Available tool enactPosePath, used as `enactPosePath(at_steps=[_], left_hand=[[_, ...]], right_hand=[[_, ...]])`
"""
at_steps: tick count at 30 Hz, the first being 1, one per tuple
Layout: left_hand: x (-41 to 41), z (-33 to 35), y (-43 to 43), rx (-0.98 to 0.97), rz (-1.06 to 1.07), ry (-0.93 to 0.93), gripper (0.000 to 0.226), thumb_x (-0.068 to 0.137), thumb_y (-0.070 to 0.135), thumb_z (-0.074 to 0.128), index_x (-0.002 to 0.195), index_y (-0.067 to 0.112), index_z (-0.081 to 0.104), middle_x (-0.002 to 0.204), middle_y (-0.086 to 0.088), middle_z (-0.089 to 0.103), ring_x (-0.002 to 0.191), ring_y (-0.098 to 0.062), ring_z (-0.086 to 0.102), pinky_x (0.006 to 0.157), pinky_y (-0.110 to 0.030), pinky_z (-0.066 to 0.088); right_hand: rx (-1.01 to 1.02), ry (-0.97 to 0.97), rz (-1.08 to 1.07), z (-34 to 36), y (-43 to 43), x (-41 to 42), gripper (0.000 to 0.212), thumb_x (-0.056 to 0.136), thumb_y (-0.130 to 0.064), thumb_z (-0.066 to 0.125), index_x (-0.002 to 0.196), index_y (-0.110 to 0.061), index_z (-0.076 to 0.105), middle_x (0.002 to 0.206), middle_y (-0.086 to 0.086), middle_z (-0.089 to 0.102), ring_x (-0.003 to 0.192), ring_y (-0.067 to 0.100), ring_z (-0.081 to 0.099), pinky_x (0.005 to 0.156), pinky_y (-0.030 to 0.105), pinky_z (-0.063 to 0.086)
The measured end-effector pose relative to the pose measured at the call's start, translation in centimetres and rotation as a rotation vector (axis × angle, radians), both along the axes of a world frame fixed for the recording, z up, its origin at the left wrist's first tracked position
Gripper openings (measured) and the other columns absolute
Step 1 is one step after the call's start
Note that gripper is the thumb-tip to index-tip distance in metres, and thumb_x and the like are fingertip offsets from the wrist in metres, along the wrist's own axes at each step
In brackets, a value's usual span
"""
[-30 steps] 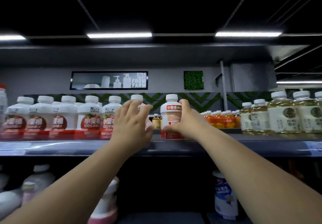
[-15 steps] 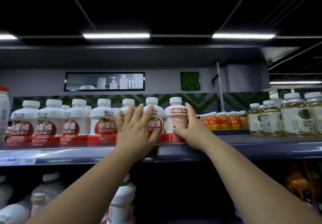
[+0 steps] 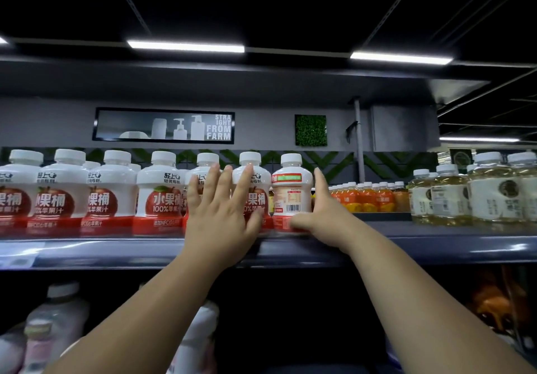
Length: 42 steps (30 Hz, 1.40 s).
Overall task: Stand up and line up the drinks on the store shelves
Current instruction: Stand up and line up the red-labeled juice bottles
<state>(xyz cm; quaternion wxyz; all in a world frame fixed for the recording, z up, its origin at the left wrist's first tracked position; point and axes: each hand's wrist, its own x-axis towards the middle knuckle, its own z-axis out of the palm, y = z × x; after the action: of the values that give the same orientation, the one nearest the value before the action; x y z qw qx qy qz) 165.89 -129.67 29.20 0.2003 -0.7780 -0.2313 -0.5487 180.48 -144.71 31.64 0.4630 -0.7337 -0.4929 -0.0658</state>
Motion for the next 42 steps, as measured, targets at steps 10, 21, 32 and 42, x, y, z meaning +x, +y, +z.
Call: enactPosePath(at_steps=[10,21,32,42], left_hand=[[-0.15,-0.07,0.05,0.017,0.001,-0.001,0.075,0.089,0.064,0.020,0.156,0.034,0.010,0.160,-0.007,0.029,0.153,-0.026,0.006,0.121,-0.055,0.000],[-0.22,-0.25,-0.14,-0.004,-0.009,0.006,0.075,0.090,0.066,0.015,0.157,0.036,0.001,0.164,-0.006,0.019,0.153,-0.023,-0.003,0.120,-0.052,-0.007],[-0.21,-0.29,-0.06,0.005,0.005,0.005,0.076,0.089,0.067,0.013,0.157,0.035,-0.001,0.164,-0.006,0.020,0.153,-0.024,-0.003,0.121,-0.051,-0.007],[-0.10,-0.33,0.03,0.021,0.013,-0.002,0.076,0.090,0.066,0.019,0.157,0.033,0.005,0.162,-0.008,0.025,0.153,-0.026,0.002,0.121,-0.053,-0.003]], right_hand=[[0.010,-0.043,-0.061,-0.12,-0.51,-0.50,0.130,0.068,-0.057,0.084,0.155,-0.033,-0.010,0.155,0.000,0.039,0.127,0.021,0.049,0.101,0.037,0.041],[-0.013,0.008,-0.031,-0.31,-0.24,0.00,0.123,0.075,-0.046,0.080,0.156,-0.032,-0.012,0.147,0.002,0.045,0.116,0.019,0.051,0.095,0.035,0.041],[0.052,-0.009,0.035,-0.41,-0.45,0.00,0.109,0.064,-0.058,0.085,0.146,-0.044,0.014,0.129,-0.011,0.056,0.112,0.012,0.059,0.100,0.045,0.049],[-0.015,-0.104,-0.022,-0.68,-0.45,-0.34,0.108,0.073,-0.057,0.075,0.150,-0.043,0.000,0.135,-0.009,0.052,0.117,0.017,0.056,0.102,0.048,0.046]])
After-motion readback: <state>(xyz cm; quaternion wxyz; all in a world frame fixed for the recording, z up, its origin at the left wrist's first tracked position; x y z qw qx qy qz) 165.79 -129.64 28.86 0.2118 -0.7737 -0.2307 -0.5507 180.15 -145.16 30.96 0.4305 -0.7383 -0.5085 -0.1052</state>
